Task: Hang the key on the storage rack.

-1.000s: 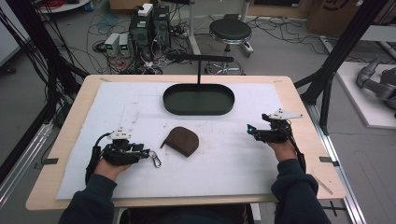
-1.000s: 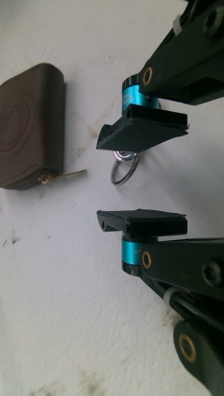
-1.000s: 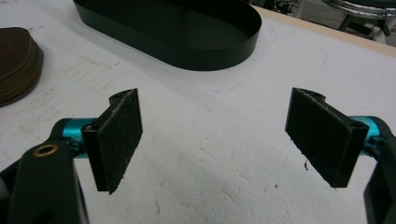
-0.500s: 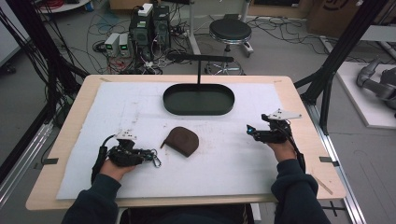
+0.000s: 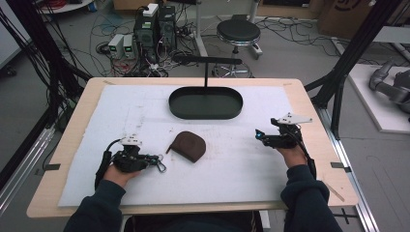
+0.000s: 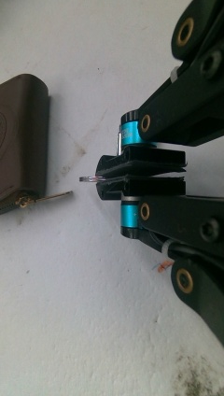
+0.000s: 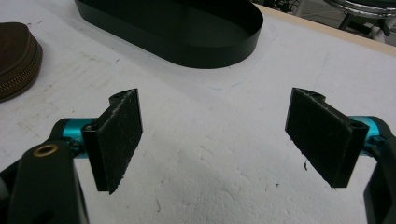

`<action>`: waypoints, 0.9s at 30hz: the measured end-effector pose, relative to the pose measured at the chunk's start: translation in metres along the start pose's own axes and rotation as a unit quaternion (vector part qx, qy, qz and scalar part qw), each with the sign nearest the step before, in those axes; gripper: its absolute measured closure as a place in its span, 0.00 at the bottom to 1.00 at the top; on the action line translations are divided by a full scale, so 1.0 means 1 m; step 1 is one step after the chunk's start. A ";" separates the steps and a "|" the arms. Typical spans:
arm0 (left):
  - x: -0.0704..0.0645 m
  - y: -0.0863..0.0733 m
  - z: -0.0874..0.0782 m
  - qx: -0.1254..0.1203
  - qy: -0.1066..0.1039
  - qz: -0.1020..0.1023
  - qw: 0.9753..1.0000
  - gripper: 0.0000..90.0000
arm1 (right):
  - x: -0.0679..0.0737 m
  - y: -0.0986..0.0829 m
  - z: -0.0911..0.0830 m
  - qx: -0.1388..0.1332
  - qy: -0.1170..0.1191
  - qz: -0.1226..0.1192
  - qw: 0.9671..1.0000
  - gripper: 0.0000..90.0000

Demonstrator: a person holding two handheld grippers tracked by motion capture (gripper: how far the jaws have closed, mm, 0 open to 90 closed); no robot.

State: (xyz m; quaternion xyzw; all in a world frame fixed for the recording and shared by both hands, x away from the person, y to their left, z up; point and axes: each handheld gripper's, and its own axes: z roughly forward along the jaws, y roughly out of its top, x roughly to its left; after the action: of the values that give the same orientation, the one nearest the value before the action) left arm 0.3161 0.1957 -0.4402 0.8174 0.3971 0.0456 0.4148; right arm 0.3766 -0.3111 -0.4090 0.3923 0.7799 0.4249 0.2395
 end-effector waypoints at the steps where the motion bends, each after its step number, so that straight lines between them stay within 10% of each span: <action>1: -0.001 0.001 0.000 0.002 0.001 0.002 1.000 0.97 | 0.000 0.000 0.000 0.000 0.001 0.000 1.000 0.21; 13: -0.005 0.009 -0.007 -0.027 0.016 0.029 0.999 0.98 | -0.001 0.000 -0.001 -0.001 0.000 -0.001 1.000 0.21; 27: -0.001 0.046 -0.035 -0.140 0.043 0.074 0.986 0.98 | -0.003 0.000 -0.003 -0.011 0.000 0.007 1.000 0.21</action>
State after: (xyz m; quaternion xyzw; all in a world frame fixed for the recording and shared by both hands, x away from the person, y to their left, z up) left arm 0.3293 0.2023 -0.3844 0.7758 0.3427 0.1662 0.5030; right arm 0.3761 -0.3151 -0.4069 0.3945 0.7725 0.4354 0.2410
